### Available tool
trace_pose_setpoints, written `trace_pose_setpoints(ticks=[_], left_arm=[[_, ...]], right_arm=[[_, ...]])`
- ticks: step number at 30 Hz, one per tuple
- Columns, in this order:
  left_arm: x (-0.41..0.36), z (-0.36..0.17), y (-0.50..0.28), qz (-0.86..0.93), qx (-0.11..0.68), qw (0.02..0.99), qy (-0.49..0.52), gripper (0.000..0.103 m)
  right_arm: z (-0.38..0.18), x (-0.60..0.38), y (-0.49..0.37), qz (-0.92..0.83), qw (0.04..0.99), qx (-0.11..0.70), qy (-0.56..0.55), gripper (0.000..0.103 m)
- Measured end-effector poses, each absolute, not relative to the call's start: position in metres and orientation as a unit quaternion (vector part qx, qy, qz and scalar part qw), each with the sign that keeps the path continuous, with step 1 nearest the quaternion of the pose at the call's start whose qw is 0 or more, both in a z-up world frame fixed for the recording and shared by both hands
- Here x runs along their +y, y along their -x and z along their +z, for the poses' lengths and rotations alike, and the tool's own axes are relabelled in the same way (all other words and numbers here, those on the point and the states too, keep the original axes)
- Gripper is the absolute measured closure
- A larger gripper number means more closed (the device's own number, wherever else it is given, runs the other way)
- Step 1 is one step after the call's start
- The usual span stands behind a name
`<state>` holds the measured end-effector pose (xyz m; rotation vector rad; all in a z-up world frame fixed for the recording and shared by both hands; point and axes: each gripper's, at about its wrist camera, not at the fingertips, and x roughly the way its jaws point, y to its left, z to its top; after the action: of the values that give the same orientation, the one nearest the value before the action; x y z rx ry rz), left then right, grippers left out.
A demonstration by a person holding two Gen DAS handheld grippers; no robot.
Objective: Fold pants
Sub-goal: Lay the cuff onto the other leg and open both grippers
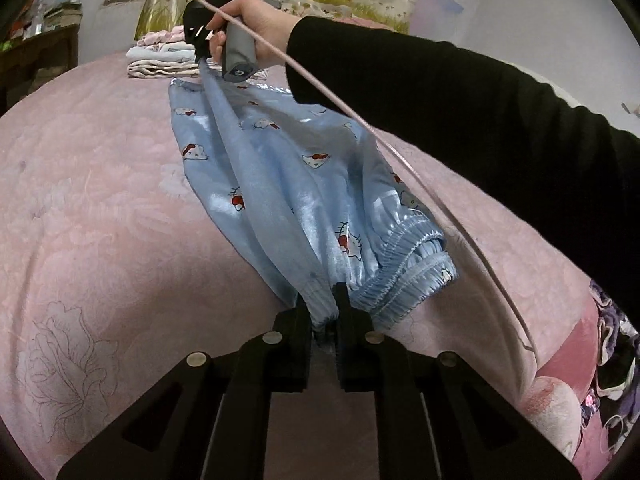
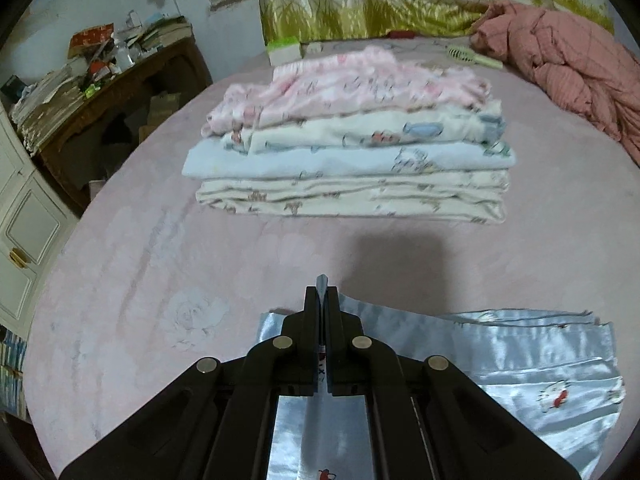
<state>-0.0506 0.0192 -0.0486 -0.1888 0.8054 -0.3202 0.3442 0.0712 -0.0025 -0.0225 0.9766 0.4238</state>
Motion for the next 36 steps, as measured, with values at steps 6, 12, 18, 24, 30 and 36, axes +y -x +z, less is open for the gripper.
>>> trace_pose_setpoints(ticks=[6,12,18,24,30,36], left_arm=[[0.020,-0.049,0.051,-0.155,0.392,0.902,0.097,0.093],[0.016,-0.047,0.052,-0.153,0.393,0.902,0.095,0.093],[0.015,-0.046,0.052,-0.145,0.395,0.902,0.094,0.079],[0.019,-0.043,0.052,-0.138,0.386,0.907,0.092,0.050],[0.026,-0.034,0.058,-0.129,0.366,0.918,0.082,0.041],[0.033,-0.019,0.070,-0.119,0.323,0.936,0.071,0.037]], right_arm=[[-0.019,0.087,-0.345,0.209,0.855,0.474,0.020,0.102],[-0.028,0.096,-0.344,0.214,0.850,0.482,0.018,0.102],[-0.031,0.097,-0.345,0.224,0.845,0.486,0.009,0.099],[-0.013,0.088,-0.339,0.232,0.853,0.468,-0.012,0.063],[0.037,0.065,-0.311,0.258,0.867,0.426,-0.028,0.060],[0.107,0.008,-0.234,0.251,0.911,0.327,-0.028,0.057]])
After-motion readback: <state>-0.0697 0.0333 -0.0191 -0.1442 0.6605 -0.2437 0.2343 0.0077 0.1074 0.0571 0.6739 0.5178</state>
